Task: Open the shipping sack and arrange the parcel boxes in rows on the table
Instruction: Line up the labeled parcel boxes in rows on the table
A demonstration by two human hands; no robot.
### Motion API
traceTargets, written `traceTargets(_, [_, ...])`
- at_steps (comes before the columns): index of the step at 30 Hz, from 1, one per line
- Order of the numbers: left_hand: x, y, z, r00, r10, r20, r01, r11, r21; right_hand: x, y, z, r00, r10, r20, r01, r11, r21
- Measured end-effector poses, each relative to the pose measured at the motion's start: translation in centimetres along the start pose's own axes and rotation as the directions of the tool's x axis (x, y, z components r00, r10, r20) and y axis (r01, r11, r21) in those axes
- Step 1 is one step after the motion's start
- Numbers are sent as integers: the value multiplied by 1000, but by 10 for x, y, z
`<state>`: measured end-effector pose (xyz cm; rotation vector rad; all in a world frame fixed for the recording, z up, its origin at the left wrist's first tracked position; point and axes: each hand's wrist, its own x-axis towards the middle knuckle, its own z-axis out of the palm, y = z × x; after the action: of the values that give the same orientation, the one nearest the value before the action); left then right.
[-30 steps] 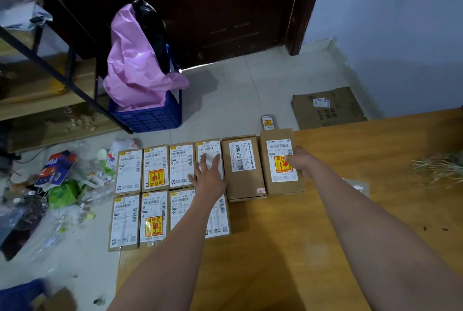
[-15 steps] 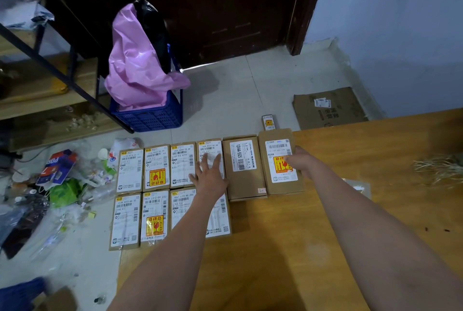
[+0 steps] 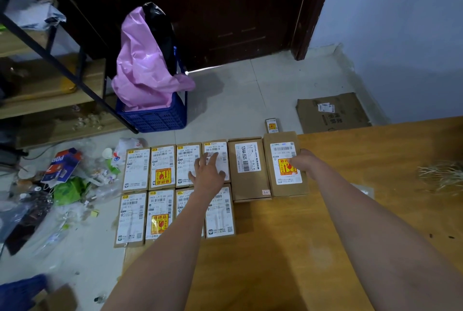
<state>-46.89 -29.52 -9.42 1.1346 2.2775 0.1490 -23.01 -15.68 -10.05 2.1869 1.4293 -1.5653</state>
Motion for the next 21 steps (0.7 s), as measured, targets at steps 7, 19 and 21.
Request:
traceTargets(7, [7,-38,-34,988,-130,-88,120,987,-109,-7,-10,6,994,13,-110,-13,1000,-7])
traceTargets(19, [15,-121,-70,911,-391,-131,346,899,-270,-12,-14,19,980,-2,-199,-13,997,-79])
traceTargets(21, [17,-132,-74,898,-421,-129,372,882,-288,-11,-13,24,977,0,-213,-9,999,-39])
